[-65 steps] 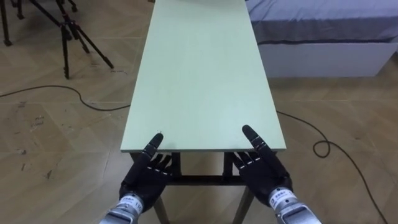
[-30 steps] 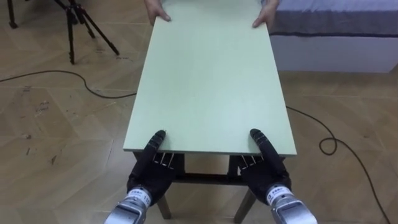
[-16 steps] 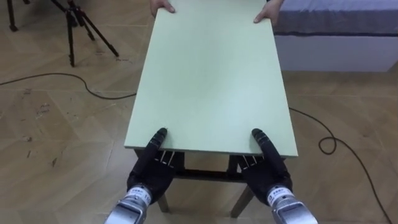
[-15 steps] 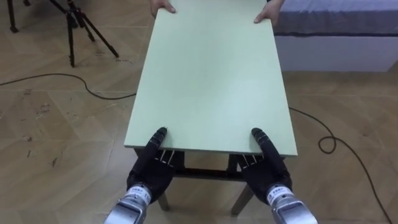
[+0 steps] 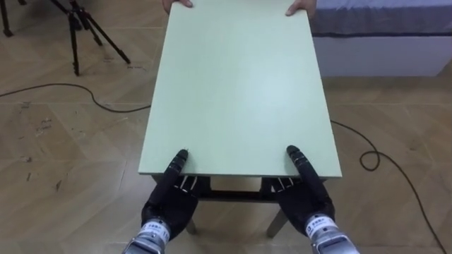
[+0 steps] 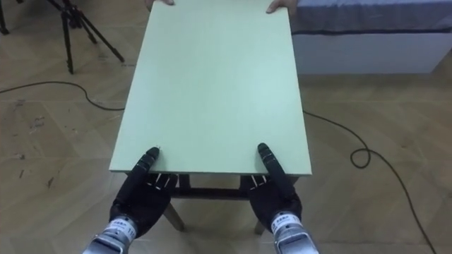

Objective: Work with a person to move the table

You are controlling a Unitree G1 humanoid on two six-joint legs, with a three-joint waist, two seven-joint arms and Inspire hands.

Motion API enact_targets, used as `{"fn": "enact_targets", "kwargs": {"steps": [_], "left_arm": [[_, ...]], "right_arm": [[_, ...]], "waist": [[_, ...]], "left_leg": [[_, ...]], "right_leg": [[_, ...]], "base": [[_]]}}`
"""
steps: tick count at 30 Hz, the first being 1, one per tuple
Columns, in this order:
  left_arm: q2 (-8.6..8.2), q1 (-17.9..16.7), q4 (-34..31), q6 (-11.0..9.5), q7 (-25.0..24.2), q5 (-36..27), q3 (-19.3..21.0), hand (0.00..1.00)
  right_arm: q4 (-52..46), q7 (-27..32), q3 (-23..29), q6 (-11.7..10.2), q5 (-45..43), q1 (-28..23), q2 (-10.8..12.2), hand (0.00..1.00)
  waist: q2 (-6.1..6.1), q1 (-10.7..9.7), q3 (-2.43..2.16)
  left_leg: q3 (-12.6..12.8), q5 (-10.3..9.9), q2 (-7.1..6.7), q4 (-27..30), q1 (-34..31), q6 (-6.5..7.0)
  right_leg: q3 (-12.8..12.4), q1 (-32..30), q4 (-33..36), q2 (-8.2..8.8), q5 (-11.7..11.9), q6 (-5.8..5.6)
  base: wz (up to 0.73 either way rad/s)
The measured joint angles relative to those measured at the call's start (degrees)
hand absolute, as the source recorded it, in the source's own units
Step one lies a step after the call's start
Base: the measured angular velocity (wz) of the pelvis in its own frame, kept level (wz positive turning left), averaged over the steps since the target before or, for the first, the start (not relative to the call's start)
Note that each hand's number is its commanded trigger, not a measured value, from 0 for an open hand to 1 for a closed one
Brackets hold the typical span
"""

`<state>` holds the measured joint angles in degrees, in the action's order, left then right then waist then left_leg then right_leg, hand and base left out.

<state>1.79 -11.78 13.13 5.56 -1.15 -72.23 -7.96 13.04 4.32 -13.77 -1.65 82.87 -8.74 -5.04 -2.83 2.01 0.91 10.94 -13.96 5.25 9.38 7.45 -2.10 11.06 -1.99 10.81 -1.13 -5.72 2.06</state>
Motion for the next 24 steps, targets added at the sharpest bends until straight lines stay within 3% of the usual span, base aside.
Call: {"fn": "enact_targets", "kwargs": {"steps": [4,8,15,17,24], "left_arm": [[0.06,-1.8,-2.6,-1.7,0.3,0.1,-0.5,1.0],[0.0,-2.4,-2.9,-3.5,0.3,-0.1,-1.8,1.0],[0.19,-4.2,-5.3,-6.8,0.3,-0.8,-4.4,1.0],[0.71,-4.9,-5.9,-8.3,0.3,-0.8,-6.1,1.0],[1.47,-5.4,-6.4,-10.2,0.3,-0.8,-7.7,1.0]], "right_arm": [[-2.3,-0.1,-1.5,-0.7,0.3,-1.2,-0.3,1.0],[-2.9,-1.3,-3.1,-3.5,-0.2,-2.0,-0.6,1.0],[-3.6,-4.6,-3.8,-4.7,0.6,-3.3,-1.3,1.0],[-4.8,-5.1,-4.1,-5.5,0.6,-4.9,-1.8,1.0],[-4.8,-6.1,-4.8,-6.5,1.4,-5.9,-1.8,1.0]], "waist": [[0.01,-0.1,0.01],[0.22,0.1,0.0],[1.56,-0.5,-0.31],[1.75,-0.3,-0.3],[2.33,-0.3,-0.14]], "left_leg": [[0.3,0.0,0.01,0.0,-0.6,0.0],[0.7,0.0,-0.17,0.0,-0.9,0.0],[0.7,0.0,-0.1,0.1,-1.7,0.0],[0.7,0.0,-0.02,0.1,-1.8,0.0],[0.7,0.0,-0.03,0.0,-1.8,0.0]], "right_leg": [[0.1,-0.5,0.1,0.04,0.0,0.01],[-0.1,-1.1,0.5,0.22,0.0,0.0],[0.0,-2.1,0.8,0.13,-0.1,0.0],[0.1,-2.2,0.9,0.1,-0.1,0.0],[0.1,-2.2,1.0,0.13,0.0,0.0]], "base": [[0.01],[-0.03],[0.0],[0.0],[0.0]]}}
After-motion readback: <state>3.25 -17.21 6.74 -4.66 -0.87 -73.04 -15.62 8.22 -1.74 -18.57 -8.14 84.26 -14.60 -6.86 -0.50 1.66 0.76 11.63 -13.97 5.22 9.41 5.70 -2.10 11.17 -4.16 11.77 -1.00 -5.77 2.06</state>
